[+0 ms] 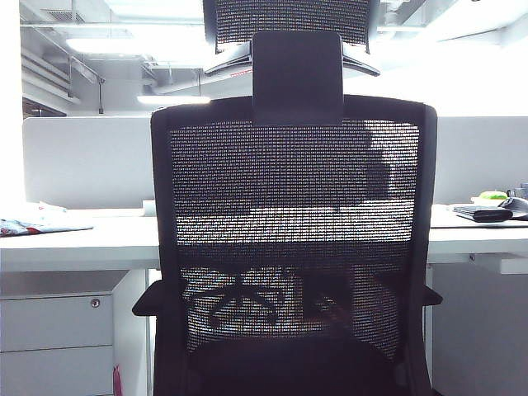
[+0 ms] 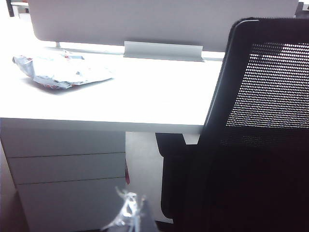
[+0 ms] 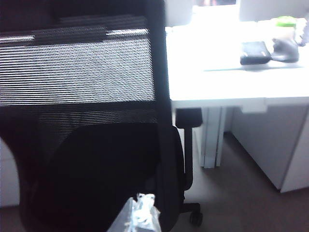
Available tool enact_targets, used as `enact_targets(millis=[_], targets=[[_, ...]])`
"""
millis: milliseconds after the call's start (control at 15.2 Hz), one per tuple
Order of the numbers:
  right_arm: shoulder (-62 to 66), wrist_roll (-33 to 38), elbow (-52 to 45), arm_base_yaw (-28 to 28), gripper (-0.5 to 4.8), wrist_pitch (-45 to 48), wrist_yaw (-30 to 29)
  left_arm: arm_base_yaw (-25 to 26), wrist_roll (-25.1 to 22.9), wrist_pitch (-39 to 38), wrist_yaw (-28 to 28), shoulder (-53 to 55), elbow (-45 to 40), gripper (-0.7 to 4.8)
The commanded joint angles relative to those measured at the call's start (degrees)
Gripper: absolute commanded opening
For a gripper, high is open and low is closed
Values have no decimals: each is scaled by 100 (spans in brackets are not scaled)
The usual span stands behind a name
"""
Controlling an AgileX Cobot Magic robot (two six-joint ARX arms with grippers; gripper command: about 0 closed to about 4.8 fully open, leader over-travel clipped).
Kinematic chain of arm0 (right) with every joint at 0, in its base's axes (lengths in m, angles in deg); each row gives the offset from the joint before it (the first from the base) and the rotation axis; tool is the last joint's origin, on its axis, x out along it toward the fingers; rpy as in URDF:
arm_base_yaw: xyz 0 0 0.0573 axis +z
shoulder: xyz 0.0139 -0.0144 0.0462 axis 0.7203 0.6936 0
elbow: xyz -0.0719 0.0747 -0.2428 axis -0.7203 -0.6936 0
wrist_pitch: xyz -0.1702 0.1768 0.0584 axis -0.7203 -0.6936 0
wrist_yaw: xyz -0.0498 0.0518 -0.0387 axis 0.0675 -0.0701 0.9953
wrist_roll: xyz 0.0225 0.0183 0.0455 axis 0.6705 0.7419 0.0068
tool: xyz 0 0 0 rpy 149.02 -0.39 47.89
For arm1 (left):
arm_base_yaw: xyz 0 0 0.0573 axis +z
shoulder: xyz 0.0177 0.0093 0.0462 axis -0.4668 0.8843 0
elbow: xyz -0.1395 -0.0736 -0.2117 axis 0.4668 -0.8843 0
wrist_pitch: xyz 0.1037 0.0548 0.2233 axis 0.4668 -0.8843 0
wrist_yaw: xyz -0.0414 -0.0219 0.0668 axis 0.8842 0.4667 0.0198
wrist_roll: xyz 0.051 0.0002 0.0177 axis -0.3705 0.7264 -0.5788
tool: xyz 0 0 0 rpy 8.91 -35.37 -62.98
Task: Push the black chair under the table.
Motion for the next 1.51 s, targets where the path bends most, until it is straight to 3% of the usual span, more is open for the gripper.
enact_targets(millis=[66, 262, 459, 1509], targets=[[-111, 120, -417, -188, -5, 363, 4, 0, -22, 63, 20, 4, -2, -5], [-111, 120, -413, -402, -5, 317, -9, 0, -24, 61, 22, 4, -2, -5], [-111, 118, -413, -813, -5, 518, -514, -2, -24, 63, 22, 4, -2, -5], [-111, 118, -413, -789, -5, 514, -275, -2, -22, 63, 22, 4, -2, -5]])
